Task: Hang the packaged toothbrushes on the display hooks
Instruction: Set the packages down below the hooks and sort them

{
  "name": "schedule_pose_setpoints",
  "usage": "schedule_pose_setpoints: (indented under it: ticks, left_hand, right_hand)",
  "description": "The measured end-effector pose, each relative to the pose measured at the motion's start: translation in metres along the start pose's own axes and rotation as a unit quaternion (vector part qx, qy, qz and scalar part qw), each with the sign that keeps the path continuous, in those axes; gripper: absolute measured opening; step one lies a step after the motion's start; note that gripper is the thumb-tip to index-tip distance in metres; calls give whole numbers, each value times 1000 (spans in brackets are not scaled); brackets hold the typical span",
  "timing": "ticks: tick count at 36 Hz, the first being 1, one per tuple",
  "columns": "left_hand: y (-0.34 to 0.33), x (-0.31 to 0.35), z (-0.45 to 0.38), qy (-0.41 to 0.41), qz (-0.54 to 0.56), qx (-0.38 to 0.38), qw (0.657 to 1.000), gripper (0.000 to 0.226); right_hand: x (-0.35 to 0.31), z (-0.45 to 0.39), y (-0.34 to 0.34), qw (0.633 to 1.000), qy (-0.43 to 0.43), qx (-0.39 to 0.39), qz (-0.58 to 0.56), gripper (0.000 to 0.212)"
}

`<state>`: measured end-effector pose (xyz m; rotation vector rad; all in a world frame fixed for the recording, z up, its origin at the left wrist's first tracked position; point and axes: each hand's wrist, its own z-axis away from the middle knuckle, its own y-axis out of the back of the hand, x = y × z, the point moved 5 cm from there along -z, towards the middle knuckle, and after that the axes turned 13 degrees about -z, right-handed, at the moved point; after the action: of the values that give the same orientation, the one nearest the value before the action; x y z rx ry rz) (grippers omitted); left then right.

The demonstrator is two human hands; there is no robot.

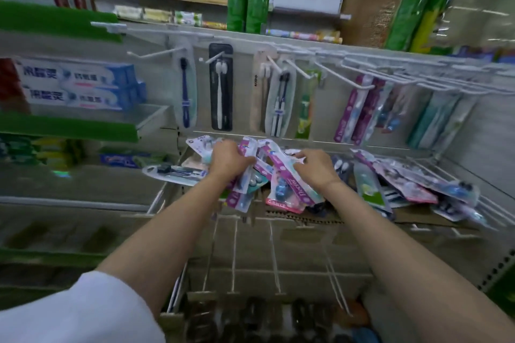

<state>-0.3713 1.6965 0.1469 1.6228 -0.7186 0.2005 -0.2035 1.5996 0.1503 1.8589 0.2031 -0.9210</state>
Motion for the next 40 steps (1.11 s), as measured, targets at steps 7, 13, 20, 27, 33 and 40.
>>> schedule_pose_setpoints:
  ticks: [7,13,20,27,33,40]
  left_hand:
    - [-2,5,-9,-2,15,-3,1000,34]
    - [-3,15,-11,-11,10,14,1000,17]
    - [-4,52,-8,-70,14,3,997,21]
    - [-20,74,0,-92,-52,-85,991,18]
    - [-27,77,9,-86,-93,-103,987,14]
    - [-39,77,13,-70,-108,-123,984,34]
  right_hand:
    - [11,-2,23,1000,-11,18,-20,34]
    - [19,-6,36,999,-15,31,-23,29]
    - [23,-8,45,998,-12,21,-62,26]
    - [33,-7,55,998,-2,10,-60,26]
    - [38,-9,53,998,4,3,-65,21]
    - [36,-8,42,998,18,-14,-67,23]
